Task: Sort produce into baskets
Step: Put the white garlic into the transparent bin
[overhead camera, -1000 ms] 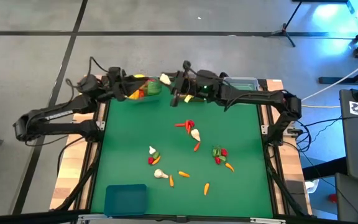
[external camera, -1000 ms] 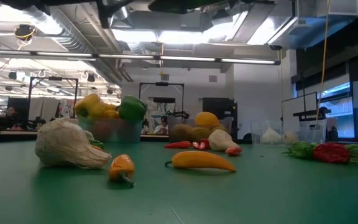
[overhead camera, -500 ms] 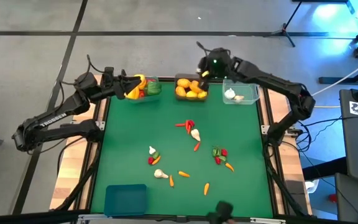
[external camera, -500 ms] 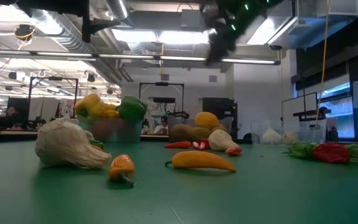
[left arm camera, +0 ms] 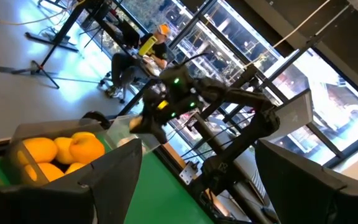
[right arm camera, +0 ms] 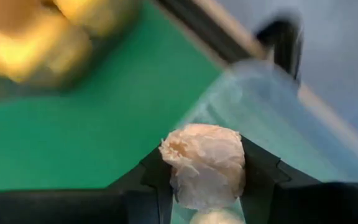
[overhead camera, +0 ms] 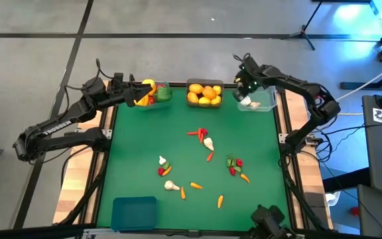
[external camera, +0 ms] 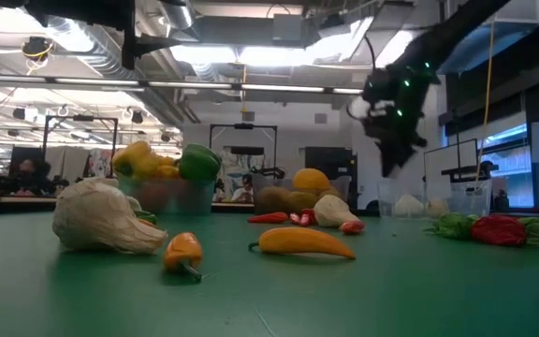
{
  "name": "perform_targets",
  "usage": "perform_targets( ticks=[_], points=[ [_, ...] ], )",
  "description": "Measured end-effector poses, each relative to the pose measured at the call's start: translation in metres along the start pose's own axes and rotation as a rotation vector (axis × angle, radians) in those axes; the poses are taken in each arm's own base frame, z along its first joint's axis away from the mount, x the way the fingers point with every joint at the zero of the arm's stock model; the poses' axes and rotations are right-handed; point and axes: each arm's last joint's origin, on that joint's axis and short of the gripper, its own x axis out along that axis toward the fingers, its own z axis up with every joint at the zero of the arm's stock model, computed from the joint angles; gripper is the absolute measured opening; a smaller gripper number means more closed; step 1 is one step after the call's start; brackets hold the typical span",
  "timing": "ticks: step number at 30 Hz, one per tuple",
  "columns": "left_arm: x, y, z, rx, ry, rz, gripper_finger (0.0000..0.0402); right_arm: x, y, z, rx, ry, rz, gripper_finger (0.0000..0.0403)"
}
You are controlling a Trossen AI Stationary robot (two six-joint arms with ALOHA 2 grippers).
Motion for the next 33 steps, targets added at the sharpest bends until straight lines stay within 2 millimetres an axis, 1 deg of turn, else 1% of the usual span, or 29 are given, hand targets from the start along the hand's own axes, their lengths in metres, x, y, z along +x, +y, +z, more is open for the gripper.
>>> perform_targets(
  ticks=[2,5,9,12,17,20,22,24,26,28,31,33],
  points=[
    [0.000,0.000,0.000,0.000,0.000,0.000,0.0308,0.010,-0.004,-0.011,0.070,0.040,-0.004,0.0126],
    [0.000,0.000,0.000,0.000,-0.006,0.008,0.0308,0.019,-0.007,-0.023,0.148,0.080,-0.010,0.0126],
    [0.000,0.000,0.001,-0.001,-0.015,0.013,0.0308,0.022,-0.005,-0.026,0.153,0.083,-0.006,0.0142],
    [0.000,0.000,0.001,-0.001,-0.016,0.014,0.0308,0.022,-0.004,-0.024,0.171,0.059,0.031,0.0177],
    [0.000,0.000,0.000,-0.015,-0.012,0.013,0.0308,0.022,-0.005,-0.023,0.204,0.048,0.011,0.0256],
    [0.000,0.001,-0.002,0.005,0.039,-0.003,0.0308,0.020,-0.005,-0.022,0.202,0.052,0.008,0.0283],
    [0.000,0.003,-0.006,0.020,0.084,-0.003,0.0308,0.011,-0.006,-0.017,0.189,0.037,0.006,0.0289],
    [0.000,0.004,-0.008,0.032,0.116,0.000,0.0308,-0.004,-0.006,-0.009,0.176,0.007,0.007,0.0288],
    [0.000,0.005,-0.009,0.052,0.135,0.000,0.0308,-0.024,-0.007,-0.001,0.163,-0.028,0.024,0.0284],
    [0.000,0.005,-0.010,0.071,0.146,-0.011,0.0308,-0.048,-0.004,0.008,0.156,-0.088,0.079,0.0278],
    [0.000,0.004,-0.010,0.088,0.144,-0.018,0.0308,-0.083,0.012,0.015,0.173,-0.200,0.186,0.0271],
    [0.000,0.004,-0.010,0.094,0.144,-0.018,0.0308,-0.099,0.033,0.014,0.140,-0.237,0.229,0.0268]
  ],
)
